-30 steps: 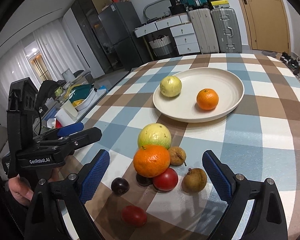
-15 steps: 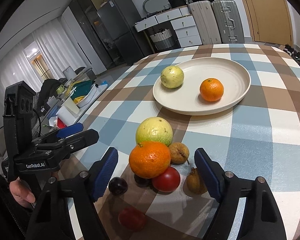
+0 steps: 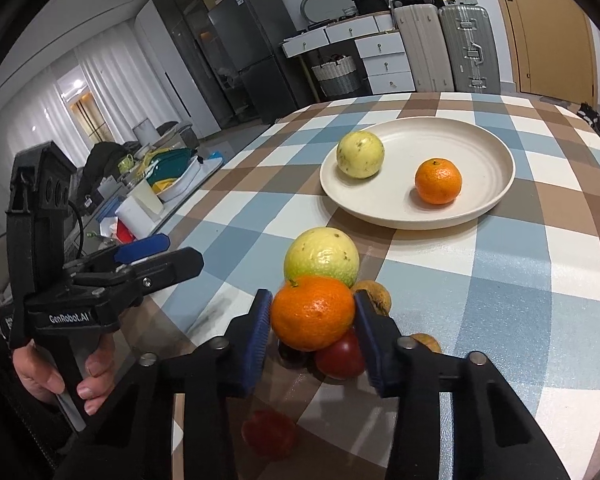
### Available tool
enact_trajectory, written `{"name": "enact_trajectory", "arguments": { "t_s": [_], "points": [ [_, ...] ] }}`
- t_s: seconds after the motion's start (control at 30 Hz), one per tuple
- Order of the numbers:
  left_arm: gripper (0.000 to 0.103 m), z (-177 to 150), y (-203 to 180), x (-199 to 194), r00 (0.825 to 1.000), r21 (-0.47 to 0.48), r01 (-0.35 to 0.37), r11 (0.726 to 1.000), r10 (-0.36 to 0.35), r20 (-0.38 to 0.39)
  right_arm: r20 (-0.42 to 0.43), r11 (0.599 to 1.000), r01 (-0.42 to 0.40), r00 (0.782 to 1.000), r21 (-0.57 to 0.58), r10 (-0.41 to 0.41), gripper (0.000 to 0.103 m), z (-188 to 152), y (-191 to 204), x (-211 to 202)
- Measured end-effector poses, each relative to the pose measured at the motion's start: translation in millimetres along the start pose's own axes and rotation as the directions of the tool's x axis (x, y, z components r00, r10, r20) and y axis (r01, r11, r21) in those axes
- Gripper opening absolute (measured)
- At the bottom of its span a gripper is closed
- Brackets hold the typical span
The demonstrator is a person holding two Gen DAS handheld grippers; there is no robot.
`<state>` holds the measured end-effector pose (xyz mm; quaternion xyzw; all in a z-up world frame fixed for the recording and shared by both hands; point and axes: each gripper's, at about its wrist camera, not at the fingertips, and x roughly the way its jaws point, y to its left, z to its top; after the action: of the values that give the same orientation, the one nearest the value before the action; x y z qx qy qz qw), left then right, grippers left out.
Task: Organize fruits
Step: 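Grasp the second orange with the right tool, then grasp the dark plum with the left tool while the right tool holds the orange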
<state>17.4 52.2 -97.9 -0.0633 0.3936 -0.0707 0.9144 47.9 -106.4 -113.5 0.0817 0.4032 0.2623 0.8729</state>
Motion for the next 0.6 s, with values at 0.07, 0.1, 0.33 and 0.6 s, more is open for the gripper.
{"name": "enact_trajectory", "arguments": {
  "t_s": [0.07,0.1,0.33,0.6],
  "points": [
    [0.102,-1,0,-1,1.0,0.003,0.002,1.0,-0.002,-0.002,0.004,1.0,-0.003,1.0,0.008,0.003,0.041,-1,-1,-1],
    [0.102,-2,0,-1,1.0,0.004,0.003,1.0,-0.003,-0.002,0.01,1.0,-0.008,1.0,0.016,0.008,0.041,-1,-2,-2],
    [0.102,-5,-3,-2,0.998,0.005,0.048,0.999,-0.048,-0.027,0.053,0.999,-0.011,0.999,0.032,0.009,0.041,-1,-5,-17],
    [0.102,-15,-16,4,0.988,0.017,0.127,0.992,-0.125,-0.09,0.08,0.999,-0.014,0.997,0.035,0.011,0.041,1,-5,-28]
  ]
}}
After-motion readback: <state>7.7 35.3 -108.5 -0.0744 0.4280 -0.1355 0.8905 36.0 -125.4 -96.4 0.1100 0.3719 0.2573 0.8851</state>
